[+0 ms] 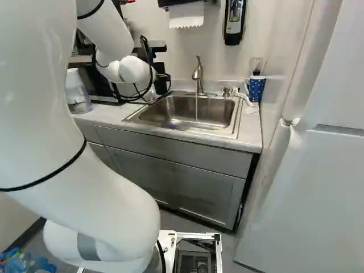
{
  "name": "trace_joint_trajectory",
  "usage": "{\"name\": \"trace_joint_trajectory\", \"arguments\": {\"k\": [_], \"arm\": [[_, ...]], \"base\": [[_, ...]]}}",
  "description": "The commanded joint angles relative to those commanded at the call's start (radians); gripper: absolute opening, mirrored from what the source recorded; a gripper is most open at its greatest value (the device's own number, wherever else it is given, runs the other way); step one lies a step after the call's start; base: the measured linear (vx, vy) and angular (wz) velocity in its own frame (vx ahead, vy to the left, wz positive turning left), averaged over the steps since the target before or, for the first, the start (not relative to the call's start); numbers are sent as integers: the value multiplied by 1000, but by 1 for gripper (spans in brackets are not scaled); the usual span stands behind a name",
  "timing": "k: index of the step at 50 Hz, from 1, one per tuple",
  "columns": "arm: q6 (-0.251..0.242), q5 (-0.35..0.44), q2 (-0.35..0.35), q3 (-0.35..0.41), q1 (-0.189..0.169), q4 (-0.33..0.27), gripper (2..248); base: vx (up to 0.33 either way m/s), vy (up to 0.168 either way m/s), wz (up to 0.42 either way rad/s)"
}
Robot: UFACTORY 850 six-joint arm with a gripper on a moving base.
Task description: Rinse the cup and place it in the tray
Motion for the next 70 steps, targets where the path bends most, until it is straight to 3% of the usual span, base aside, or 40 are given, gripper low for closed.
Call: {"name": "trace_joint_trajectory", "arguments": {"k": [32, 70], "arm": [[9, -23, 14, -12, 10, 0, 126], [386, -23, 14, -12, 10, 0, 126]], "base": [[0, 0, 0], [0, 0, 0]]}}
